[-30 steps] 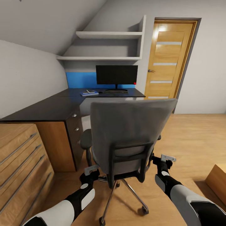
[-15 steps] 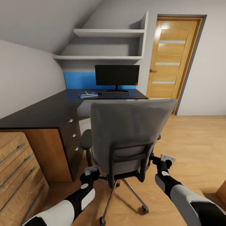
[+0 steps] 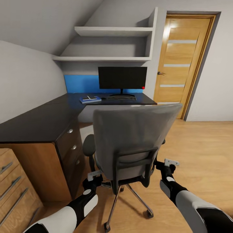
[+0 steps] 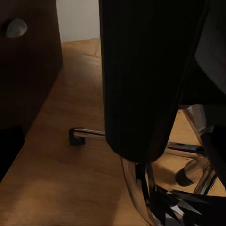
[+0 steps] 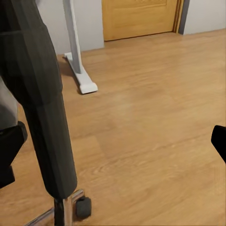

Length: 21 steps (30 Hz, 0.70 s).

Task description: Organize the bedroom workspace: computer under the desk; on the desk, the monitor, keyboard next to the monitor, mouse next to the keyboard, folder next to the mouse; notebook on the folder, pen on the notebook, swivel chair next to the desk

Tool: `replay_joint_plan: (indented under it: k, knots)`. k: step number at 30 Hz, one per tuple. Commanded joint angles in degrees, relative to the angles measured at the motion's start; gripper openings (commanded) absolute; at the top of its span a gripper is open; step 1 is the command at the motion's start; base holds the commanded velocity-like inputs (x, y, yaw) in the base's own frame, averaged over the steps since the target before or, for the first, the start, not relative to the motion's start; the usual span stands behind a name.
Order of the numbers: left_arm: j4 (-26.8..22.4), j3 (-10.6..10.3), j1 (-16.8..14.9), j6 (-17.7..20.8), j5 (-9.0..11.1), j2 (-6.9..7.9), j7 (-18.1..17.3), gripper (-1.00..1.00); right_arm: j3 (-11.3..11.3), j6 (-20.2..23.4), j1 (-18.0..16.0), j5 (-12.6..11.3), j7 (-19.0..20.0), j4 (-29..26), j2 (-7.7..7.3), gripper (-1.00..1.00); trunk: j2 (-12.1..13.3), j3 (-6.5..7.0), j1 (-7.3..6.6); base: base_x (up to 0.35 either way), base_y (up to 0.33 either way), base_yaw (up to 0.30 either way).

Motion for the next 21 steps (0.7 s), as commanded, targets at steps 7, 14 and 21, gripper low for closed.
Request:
replay_joint_plan:
  k: [7,14,21]
  knots:
    - [-0.4,-1.4,-0.1,2.1,0.1,-0.26,0.3,1.0,1.6,-0.8,0.1,-0.1,0.7,4.7,-0.15,1.0,0.0,-0.05,0.03,0.313,-0.029,0.0]
    - [-0.4,-1.4,-0.1,2.1,0.1,-0.86,0.4,1.0,1.6,-5.7,0.2,-0.2,0.2,9.9,-1.12,1.0,0.0,-0.05,0.03,0.299,-0.141,0.0]
    - [-0.4,-1.4,-0.1,2.2,0.2,-0.92,0.4,1.0,1.6,-6.1,0.2,-0.1,0.3,10.1,-1.15,1.0,0.0,-0.05,0.03,0.306,-0.116,0.0]
